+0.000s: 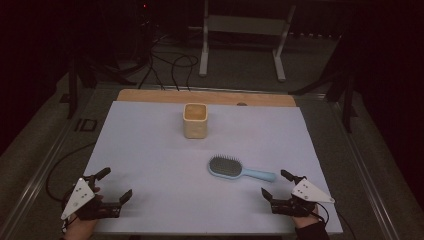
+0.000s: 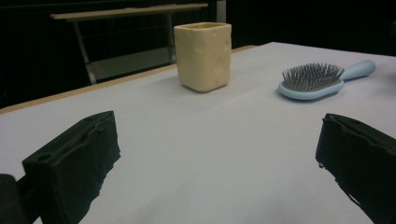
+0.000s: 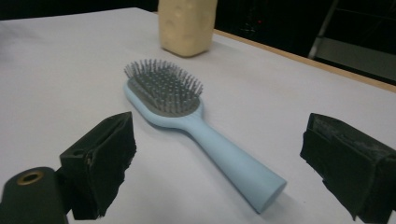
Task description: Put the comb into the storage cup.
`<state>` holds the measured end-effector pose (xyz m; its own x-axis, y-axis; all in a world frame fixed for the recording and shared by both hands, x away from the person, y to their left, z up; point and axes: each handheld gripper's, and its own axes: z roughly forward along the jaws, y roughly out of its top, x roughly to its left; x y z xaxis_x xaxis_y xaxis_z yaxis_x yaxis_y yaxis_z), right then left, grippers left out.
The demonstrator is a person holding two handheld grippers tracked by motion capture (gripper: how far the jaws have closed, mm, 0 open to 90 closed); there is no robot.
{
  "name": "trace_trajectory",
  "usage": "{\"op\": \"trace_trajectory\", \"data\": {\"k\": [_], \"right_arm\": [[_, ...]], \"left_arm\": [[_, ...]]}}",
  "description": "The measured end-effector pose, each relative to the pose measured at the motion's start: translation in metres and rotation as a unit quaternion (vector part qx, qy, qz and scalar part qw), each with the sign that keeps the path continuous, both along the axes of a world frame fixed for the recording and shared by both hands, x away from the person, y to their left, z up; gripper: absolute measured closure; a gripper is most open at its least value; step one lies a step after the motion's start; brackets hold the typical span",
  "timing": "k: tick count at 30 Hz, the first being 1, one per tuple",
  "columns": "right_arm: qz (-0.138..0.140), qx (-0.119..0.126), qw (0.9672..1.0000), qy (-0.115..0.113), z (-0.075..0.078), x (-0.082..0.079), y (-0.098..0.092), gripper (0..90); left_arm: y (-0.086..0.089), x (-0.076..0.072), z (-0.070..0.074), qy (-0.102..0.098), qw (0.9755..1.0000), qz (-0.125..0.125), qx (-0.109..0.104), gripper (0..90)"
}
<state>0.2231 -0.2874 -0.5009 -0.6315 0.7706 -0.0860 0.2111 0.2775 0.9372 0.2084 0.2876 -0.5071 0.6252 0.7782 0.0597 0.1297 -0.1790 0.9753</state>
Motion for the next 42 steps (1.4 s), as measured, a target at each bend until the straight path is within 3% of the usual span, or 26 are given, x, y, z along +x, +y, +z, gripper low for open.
{"op": "trace_trajectory", "data": {"k": [11, 27, 42], "right_arm": [[0.003, -0.008, 0.9999, -0.006, -0.003, 0.001, 0.003, 9.7], [0.029, -0.019, 0.9988, 0.033, 0.005, -0.003, 0.011, 9.7], [0.057, -0.022, 0.9978, 0.026, 0.034, -0.009, 0.021, 9.6]], "left_arm": [[0.000, 0.000, 0.000, 0.001, 1.0000, 0.001, -0.004, 0.0], [-0.001, 0.000, 0.000, 0.001, 1.0000, 0.000, 0.000, 0.0], [-0.001, 0.000, -0.001, 0.003, 1.0000, 0.002, 0.000, 0.0]]}}
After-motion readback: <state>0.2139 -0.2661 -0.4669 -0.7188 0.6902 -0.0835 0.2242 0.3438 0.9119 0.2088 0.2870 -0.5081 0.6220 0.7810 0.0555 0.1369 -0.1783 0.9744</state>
